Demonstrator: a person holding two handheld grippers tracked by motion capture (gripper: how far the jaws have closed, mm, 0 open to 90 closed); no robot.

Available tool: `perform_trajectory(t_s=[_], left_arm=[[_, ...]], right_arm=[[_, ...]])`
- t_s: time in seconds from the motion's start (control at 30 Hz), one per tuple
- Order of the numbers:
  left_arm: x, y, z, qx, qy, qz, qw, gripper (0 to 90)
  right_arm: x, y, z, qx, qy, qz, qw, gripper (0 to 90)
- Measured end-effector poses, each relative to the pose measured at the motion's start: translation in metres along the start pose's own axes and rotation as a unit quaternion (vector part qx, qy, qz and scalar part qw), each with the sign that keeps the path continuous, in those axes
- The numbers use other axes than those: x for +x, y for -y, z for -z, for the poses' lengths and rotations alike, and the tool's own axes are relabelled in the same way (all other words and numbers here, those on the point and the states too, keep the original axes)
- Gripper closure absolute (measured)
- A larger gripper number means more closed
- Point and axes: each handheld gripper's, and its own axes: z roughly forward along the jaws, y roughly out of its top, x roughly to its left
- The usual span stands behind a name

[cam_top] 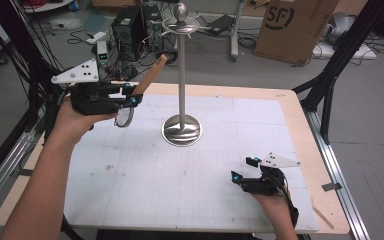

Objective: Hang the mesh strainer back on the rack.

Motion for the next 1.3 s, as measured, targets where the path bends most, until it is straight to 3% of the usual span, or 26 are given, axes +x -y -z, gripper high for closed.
perform_trajectory(t_s=[0.23, 0.43, 0.7, 1.3], left_arm=[[0.004, -0.022, 0.001, -0.002, -0.015, -0.012, 0.9998, 68.9], [0.008, -0.03, 0.005, -0.007, -0.031, -0.01, 0.9994, 69.0], [0.014, -0.034, 0.005, -0.005, -0.053, -0.005, 0.9986, 69.0], [0.023, -0.031, -0.014, 0.016, -0.086, 0.011, 0.9961, 69.0]], right_arm=[[0.0, 0.0, 0.0, 0.0, 0.0, 0.001, 1.0, 18.8], [0.0, 0.0, 0.0, -0.001, 0.0, 0.001, 1.0, 18.9], [0.0, 0.0, 0.0, 0.002, 0.0, 0.001, 1.0, 18.8], [0.0, 0.0, 0.001, -0.003, 0.002, 0.001, 1.0, 18.8]])
